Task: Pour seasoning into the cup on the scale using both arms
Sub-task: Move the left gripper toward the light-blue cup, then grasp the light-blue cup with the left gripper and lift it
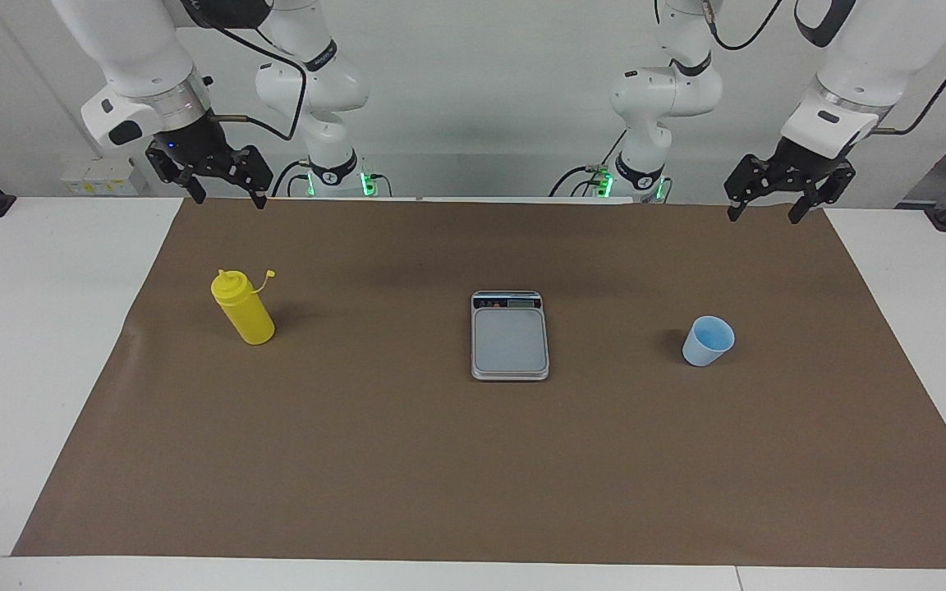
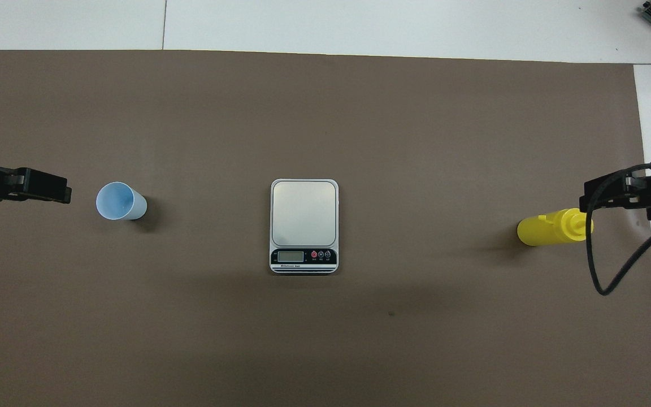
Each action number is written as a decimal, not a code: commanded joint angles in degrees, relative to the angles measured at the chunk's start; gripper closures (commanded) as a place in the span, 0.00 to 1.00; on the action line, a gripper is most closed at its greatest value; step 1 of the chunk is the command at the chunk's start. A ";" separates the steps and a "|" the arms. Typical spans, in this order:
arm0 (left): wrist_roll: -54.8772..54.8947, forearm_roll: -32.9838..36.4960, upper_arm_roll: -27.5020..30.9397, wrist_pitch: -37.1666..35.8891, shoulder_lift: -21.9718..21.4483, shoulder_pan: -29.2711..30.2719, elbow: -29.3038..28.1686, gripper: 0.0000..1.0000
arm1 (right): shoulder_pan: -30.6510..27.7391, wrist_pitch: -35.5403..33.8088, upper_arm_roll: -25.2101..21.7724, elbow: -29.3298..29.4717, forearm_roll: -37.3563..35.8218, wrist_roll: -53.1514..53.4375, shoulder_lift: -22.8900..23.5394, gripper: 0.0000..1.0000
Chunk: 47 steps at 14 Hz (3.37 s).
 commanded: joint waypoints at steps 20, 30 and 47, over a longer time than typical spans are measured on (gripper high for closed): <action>-9.12 0.41 -0.35 32.64 5.34 6.57 -23.68 0.00 | -0.58 -0.56 0.16 -0.66 1.03 -1.45 -0.87 0.00; -12.37 0.41 -0.44 43.64 4.63 6.48 -34.50 0.00 | -0.58 -0.56 0.16 -0.66 1.03 -1.45 -0.87 0.00; -9.57 0.41 -0.62 46.13 7.71 4.54 -31.29 1.00 | -0.50 -1.79 0.25 -0.66 1.03 -1.45 -0.87 0.00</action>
